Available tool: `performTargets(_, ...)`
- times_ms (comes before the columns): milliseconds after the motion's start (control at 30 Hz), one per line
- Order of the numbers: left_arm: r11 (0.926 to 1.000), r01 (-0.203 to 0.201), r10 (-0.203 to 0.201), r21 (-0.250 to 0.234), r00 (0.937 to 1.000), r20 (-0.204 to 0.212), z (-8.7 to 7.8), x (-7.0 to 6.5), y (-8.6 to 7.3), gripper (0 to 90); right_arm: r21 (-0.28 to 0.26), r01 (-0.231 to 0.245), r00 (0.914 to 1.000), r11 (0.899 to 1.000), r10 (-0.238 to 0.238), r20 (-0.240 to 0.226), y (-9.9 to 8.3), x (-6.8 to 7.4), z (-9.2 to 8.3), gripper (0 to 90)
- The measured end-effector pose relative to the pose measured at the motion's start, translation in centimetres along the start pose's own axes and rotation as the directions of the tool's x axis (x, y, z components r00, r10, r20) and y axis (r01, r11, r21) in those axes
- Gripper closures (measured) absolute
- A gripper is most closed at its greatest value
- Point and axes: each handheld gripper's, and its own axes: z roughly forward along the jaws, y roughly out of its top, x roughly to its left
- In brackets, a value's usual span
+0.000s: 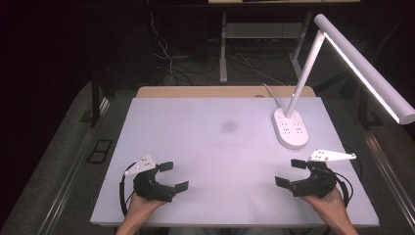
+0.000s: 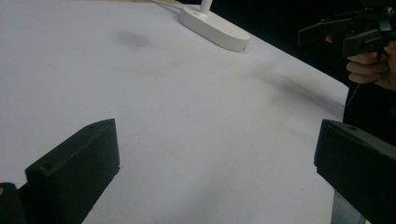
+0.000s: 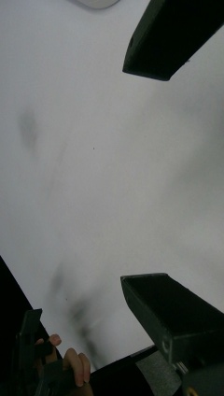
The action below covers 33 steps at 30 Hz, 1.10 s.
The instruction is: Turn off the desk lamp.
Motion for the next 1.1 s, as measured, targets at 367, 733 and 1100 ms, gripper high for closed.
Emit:
performTargets(367, 1.0, 0.002, -0.002, -0.002, 1.0, 0.0, 0.0, 0.0, 0.0, 0.0, 0.017, 0.026, 0.9996, 1.0, -0.026, 0.011, 1.6, -0.7, -0.4, 0.8)
performTargets(733, 1.0, 0.002, -0.002, 0.001, 1.0, -0.001, 0.0, 0.0, 0.0, 0.0, 0.038, 0.043, 0.999, 0.998, -0.043, 0.012, 2.9, -1.2, -0.8, 0.8)
performTargets(1100, 1.0, 0.003, -0.003, 0.002, 1.0, -0.001, 0.2, 0.1, 0.0, 0.0, 0.046, 0.064, 0.9973, 0.997, -0.066, 0.034, 4.8, -2.0, -1.7, 0.9)
